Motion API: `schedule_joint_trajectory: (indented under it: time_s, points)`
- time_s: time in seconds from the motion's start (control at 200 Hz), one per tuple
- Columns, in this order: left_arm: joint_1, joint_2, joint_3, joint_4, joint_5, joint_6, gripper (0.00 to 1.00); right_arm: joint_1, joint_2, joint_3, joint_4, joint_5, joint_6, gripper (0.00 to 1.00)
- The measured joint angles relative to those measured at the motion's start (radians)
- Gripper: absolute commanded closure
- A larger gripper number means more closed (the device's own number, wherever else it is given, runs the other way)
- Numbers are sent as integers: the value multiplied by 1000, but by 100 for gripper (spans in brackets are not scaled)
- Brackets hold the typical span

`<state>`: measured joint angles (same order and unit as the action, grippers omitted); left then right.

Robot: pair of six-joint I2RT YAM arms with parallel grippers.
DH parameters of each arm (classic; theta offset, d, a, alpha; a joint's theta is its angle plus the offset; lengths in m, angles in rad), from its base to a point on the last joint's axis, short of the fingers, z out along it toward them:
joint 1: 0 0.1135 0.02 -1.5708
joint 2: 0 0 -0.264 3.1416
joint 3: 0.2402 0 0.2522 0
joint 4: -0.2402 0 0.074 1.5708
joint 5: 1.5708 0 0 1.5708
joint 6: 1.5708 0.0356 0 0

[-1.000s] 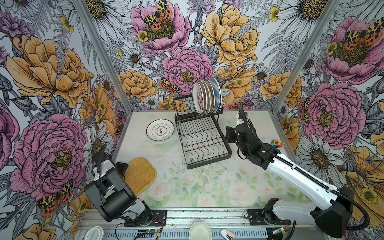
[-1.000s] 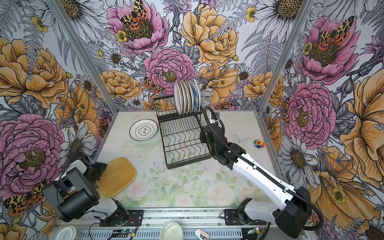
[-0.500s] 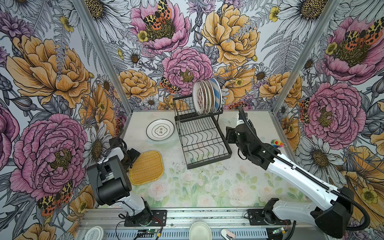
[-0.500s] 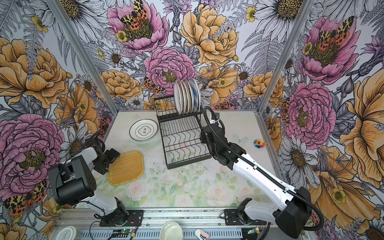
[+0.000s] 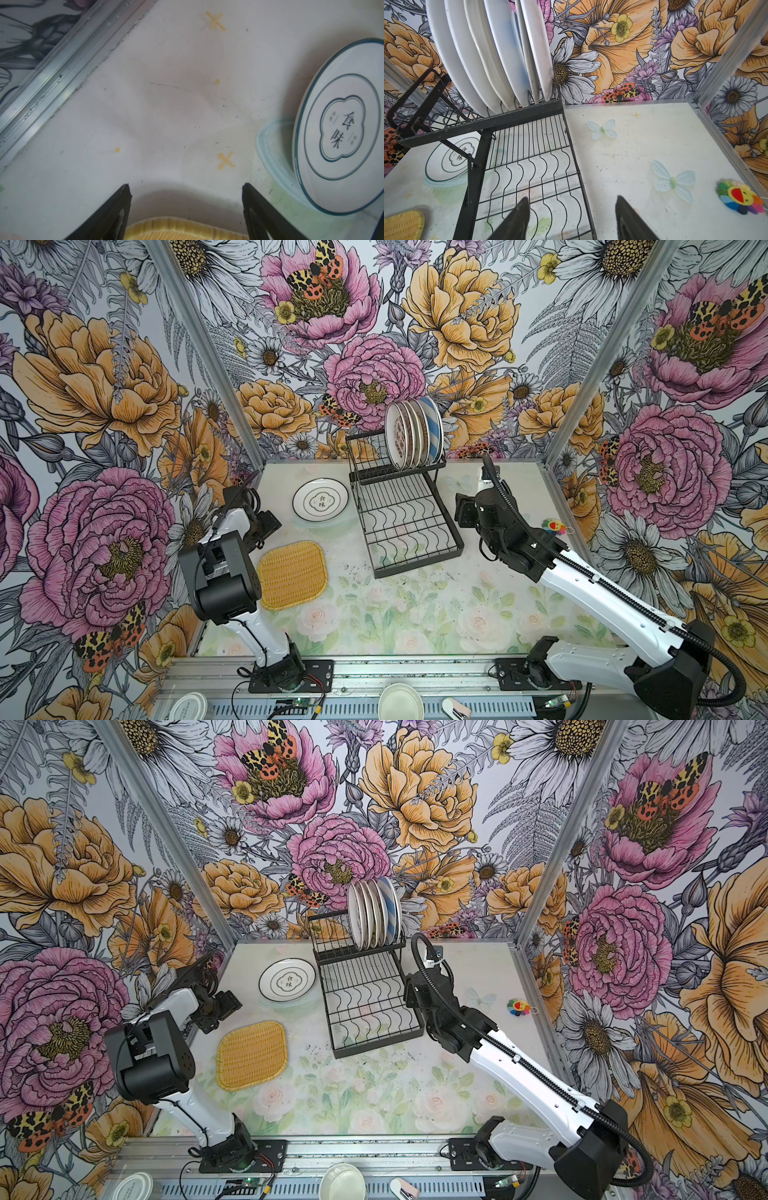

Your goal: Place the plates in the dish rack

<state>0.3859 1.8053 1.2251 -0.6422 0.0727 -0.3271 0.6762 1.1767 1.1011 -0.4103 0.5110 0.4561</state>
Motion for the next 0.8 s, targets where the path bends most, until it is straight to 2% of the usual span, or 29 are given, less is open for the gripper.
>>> schedule_joint_trajectory:
  time_s: [0.21,0.43,0.801]
  points:
    - [-47,116,48,-23,11,30,27,-2,0,0,-2,5,5,35]
    - [-95,122,60,-50,32,45,29,-2,-4,0,-8,12,8,35]
    - [-162,-40,-144,-70,79,18,29,-3,-21,-2,-13,16,15,35]
